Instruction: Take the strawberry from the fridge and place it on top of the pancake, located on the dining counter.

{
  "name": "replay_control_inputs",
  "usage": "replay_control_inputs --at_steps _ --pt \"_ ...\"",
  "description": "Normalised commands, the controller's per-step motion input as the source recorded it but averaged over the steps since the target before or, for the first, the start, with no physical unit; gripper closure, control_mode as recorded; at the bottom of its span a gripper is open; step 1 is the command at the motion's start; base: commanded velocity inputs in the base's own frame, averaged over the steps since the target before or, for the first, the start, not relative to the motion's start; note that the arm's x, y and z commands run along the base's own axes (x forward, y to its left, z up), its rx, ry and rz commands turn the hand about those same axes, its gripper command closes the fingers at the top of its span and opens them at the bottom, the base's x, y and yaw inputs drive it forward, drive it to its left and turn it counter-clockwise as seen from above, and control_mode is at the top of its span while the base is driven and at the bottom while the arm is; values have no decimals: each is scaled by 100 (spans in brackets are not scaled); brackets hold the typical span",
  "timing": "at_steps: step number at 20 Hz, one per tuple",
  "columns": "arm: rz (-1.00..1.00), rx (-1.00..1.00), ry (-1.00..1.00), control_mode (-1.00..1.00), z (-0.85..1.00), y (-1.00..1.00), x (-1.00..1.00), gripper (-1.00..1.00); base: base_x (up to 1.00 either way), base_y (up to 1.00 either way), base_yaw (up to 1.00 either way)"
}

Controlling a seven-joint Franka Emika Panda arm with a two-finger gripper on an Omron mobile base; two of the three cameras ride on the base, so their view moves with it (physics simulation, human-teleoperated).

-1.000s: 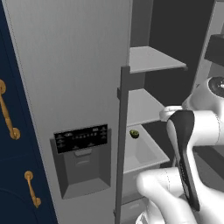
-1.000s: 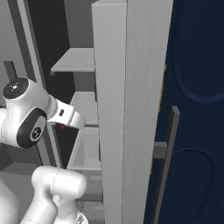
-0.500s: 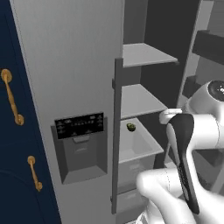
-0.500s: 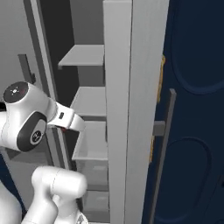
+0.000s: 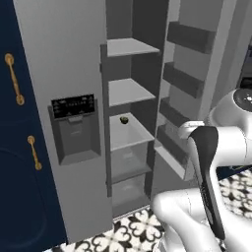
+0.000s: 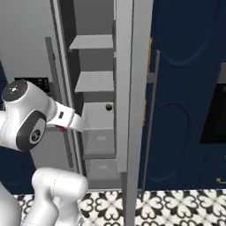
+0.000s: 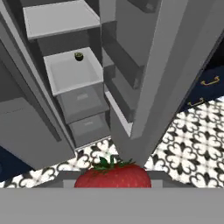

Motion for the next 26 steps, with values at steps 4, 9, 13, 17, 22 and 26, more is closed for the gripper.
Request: replay_control_inputs --at_steps 4,9,13,17,22,26 --pt "0 0 0 100 0 0 0 100 -83 0 -66" --pt "0 0 0 100 0 0 0 100 -30 0 -91" --pt "0 0 0 100 0 0 0 100 0 -5 -97" --pt "0 0 0 100 0 0 0 100 0 -34 -90" --pt "0 0 0 100 0 0 0 100 9 -78 -75" --pt "0 0 0 100 0 0 0 100 89 -94 -23"
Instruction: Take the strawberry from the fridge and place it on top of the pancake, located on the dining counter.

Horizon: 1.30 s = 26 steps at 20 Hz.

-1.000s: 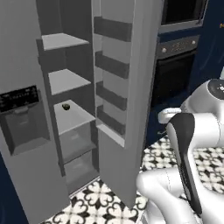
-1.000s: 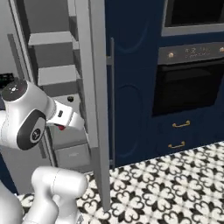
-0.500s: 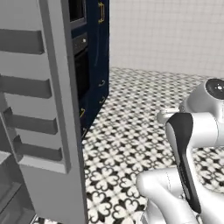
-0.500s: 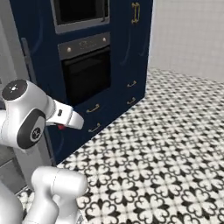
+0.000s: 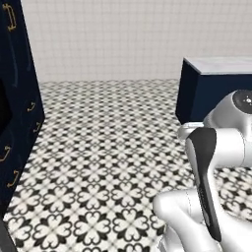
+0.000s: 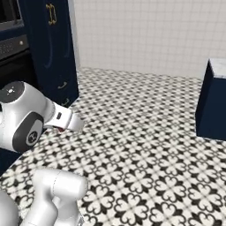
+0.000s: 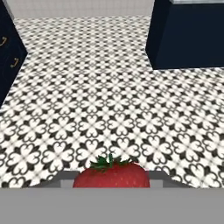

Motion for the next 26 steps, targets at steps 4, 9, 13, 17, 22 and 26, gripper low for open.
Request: replay_control_inputs --at_steps 4,9,13,17,22,26 --pt "0 0 0 100 0 0 0 100 97 -56 1" --pt "0 0 0 100 0 0 0 100 100 -27 -2" --pt "0 0 0 100 0 0 0 100 100 -2 -11" --pt "0 0 0 100 0 0 0 100 100 -7 -18" --pt "0 0 0 100 0 0 0 100 95 11 -5" --pt "0 0 0 100 0 0 0 100 100 60 -19"
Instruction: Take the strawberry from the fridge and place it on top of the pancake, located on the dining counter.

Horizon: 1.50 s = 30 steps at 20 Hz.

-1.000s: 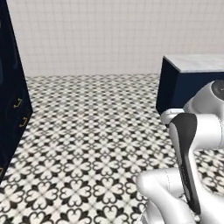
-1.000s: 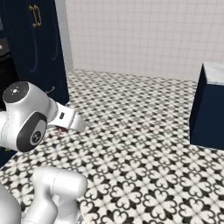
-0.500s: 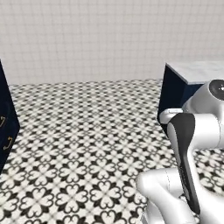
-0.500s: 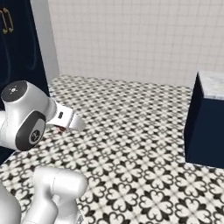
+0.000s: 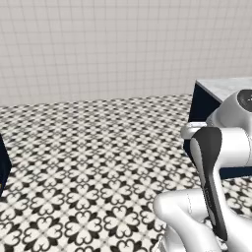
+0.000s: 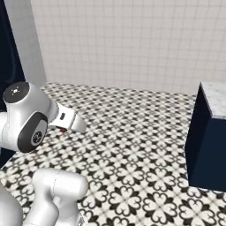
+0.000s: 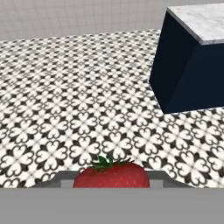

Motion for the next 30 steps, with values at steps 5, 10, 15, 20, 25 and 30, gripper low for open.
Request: replay_control_inputs --at_steps 5,10,15,20,25,30 --pt "0 0 0 100 0 0 0 100 100 55 -18" --pt "0 0 0 100 0 0 0 100 98 73 -25" --pt "0 0 0 100 0 0 0 100 86 49 -26" --pt "0 0 0 100 0 0 0 100 90 9 -38" --pt "0 0 0 100 0 0 0 100 90 31 -36" --pt "0 0 0 100 0 0 0 100 96 36 -35"
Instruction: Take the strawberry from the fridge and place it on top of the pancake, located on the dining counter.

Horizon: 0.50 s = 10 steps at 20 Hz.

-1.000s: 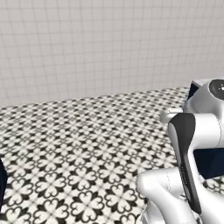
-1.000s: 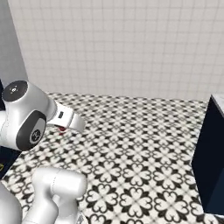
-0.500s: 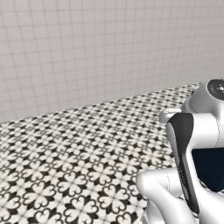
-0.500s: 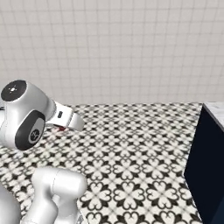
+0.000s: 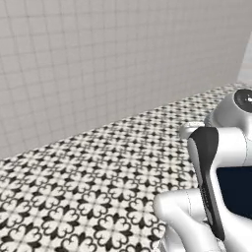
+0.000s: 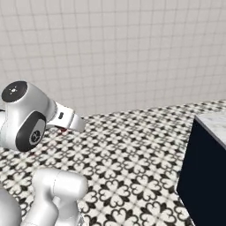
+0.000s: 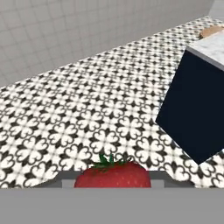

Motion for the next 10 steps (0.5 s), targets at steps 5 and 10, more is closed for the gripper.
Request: replay_control_inputs --at_steps 5,10 --pt "0 0 0 100 0 0 0 100 98 31 -35" --pt "0 0 0 100 0 0 0 100 86 25 -39"
